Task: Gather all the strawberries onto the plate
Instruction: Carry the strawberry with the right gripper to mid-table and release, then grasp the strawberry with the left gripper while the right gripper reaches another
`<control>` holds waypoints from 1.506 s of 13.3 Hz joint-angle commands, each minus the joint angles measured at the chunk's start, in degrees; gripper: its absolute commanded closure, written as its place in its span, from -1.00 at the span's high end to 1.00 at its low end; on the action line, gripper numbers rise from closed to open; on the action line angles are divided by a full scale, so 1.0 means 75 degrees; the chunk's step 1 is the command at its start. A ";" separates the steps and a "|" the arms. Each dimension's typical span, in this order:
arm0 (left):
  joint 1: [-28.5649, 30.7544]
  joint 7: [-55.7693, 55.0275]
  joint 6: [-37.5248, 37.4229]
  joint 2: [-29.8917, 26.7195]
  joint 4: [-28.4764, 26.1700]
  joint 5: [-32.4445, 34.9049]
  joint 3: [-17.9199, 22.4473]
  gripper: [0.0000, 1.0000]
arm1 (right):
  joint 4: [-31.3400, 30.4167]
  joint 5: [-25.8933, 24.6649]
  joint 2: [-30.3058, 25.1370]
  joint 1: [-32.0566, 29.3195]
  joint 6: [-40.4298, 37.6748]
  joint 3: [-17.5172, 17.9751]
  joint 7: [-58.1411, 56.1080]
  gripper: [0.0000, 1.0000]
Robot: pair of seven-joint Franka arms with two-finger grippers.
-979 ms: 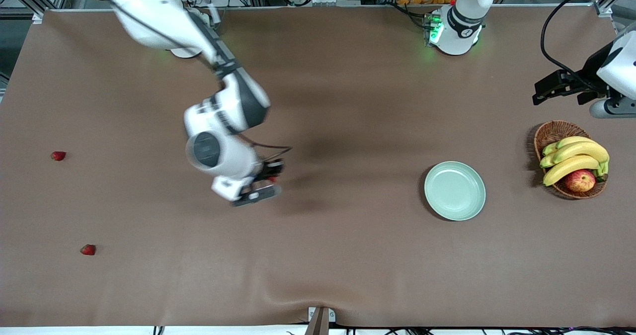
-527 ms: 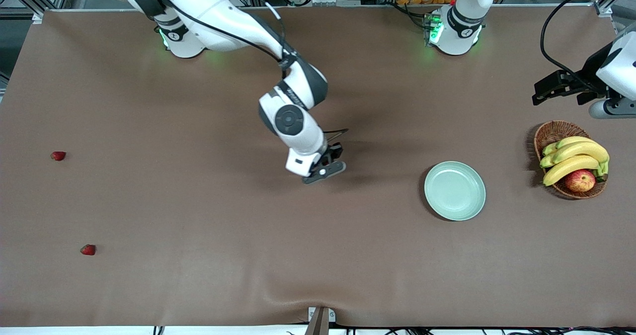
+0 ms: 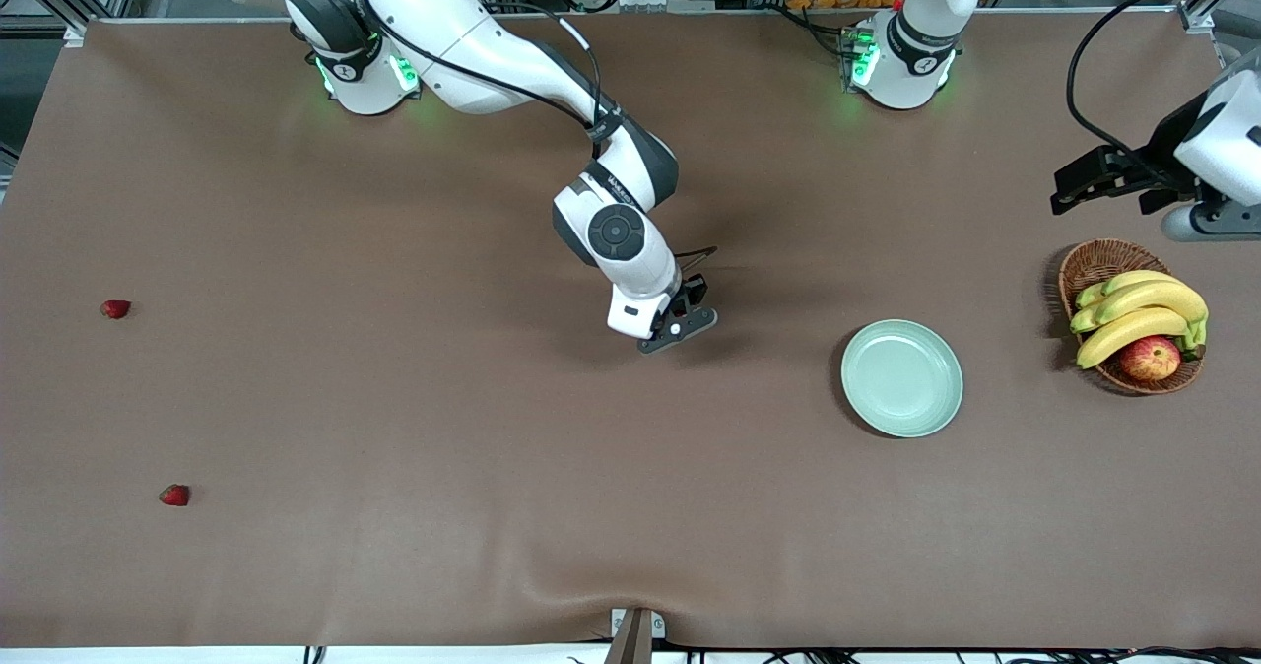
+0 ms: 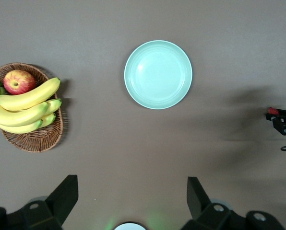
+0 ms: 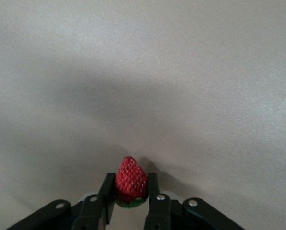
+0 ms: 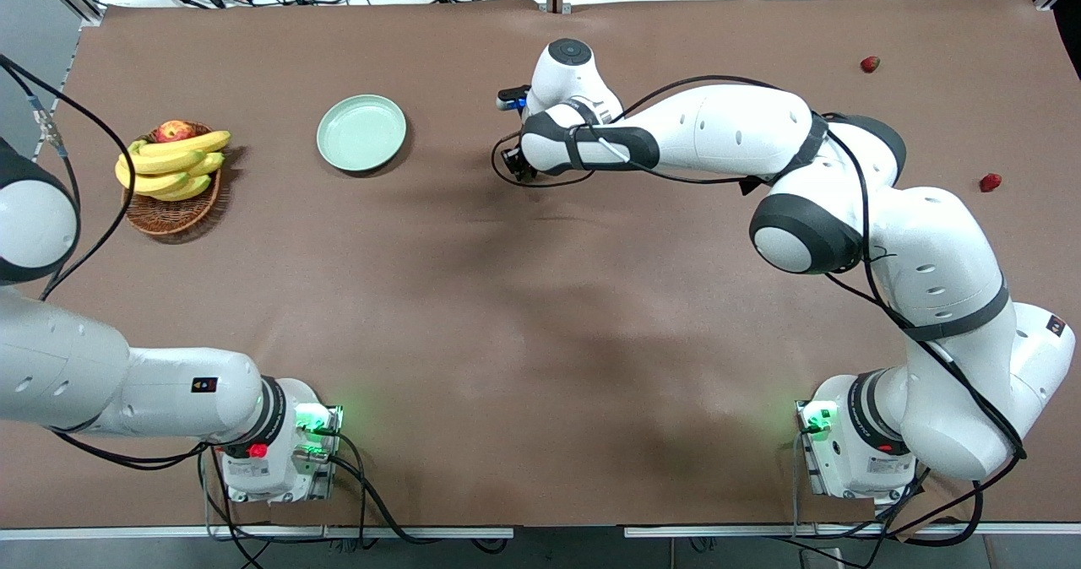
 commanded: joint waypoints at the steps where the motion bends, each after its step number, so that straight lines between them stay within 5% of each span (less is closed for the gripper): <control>1: -0.0308 -0.0826 0.0113 0.0248 0.0041 0.0152 -0.0031 1.00 | 0.0264 0.0011 0.0066 0.0167 -0.0051 -0.0129 0.0084 1.00; 5: -0.1161 -0.2152 0.0406 0.0798 0.0064 0.0233 -0.0078 1.00 | -0.0226 0.0023 -0.0634 -0.0451 -0.0191 -0.0188 0.0084 1.00; 9: -0.1971 -0.3276 0.1318 0.1711 0.0088 0.0187 -0.0149 1.00 | -0.0943 -0.0036 -0.1656 -0.1927 -0.0810 -0.0339 -0.0021 1.00; 13: -0.3084 -0.4906 0.2723 0.2918 0.0123 0.0187 -0.0149 1.00 | -0.0943 -0.0935 -0.2008 -0.2947 -0.1385 -0.0796 -0.0710 1.00; 19: -0.4152 -0.6606 0.4869 0.4360 0.0076 0.0164 -0.0149 1.00 | -0.0885 -0.1196 -0.2091 -0.4963 -0.1961 -0.0820 -0.2795 1.00; 20: -0.4199 -0.6631 0.4976 0.4524 0.0041 0.0187 -0.0149 0.83 | -0.0850 -0.1300 -0.2091 -0.5302 -0.1949 -0.0809 -0.3205 1.00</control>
